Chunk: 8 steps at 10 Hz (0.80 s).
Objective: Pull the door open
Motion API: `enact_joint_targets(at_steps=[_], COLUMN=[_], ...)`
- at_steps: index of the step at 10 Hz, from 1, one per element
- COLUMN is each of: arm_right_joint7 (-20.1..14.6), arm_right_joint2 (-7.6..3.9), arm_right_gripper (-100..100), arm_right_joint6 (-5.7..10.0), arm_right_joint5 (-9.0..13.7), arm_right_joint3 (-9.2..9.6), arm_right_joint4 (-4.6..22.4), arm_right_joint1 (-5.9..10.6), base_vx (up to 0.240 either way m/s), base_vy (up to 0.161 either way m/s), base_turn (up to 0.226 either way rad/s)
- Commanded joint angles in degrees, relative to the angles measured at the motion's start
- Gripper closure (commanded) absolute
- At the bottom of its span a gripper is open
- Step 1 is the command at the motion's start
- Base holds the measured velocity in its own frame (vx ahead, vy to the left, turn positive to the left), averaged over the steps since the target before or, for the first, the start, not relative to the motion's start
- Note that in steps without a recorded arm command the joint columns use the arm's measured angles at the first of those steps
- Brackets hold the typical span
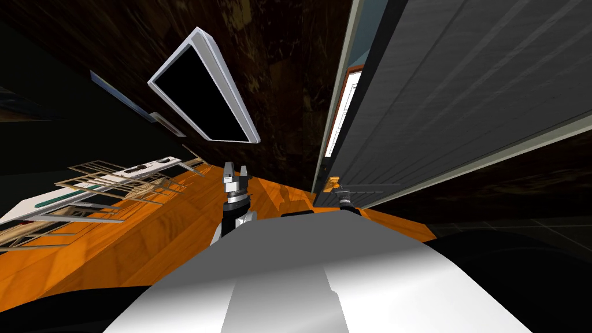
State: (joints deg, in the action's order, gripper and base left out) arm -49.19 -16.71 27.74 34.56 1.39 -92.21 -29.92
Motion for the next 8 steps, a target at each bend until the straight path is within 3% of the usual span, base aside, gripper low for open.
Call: enact_joint_targets(at_steps=[1,4,8], arm_right_joint7=[-1.6,-1.6,-6.6], arm_right_joint2=[0.61,0.61,0.83], arm_right_gripper=[-100,-100,-100], arm_right_joint6=[0.09,0.09,0.18], arm_right_joint5=[1.0,1.0,4.6], arm_right_joint3=[1.41,1.41,2.67], arm_right_joint4=[-1.4,-1.4,-3.1], arm_right_joint1=[0.82,0.82,-0.58], base_vx=[-0.026,-0.024,-0.050], base_vy=[-0.003,-0.007,-0.013], base_turn=[0.057,0.007,0.046])
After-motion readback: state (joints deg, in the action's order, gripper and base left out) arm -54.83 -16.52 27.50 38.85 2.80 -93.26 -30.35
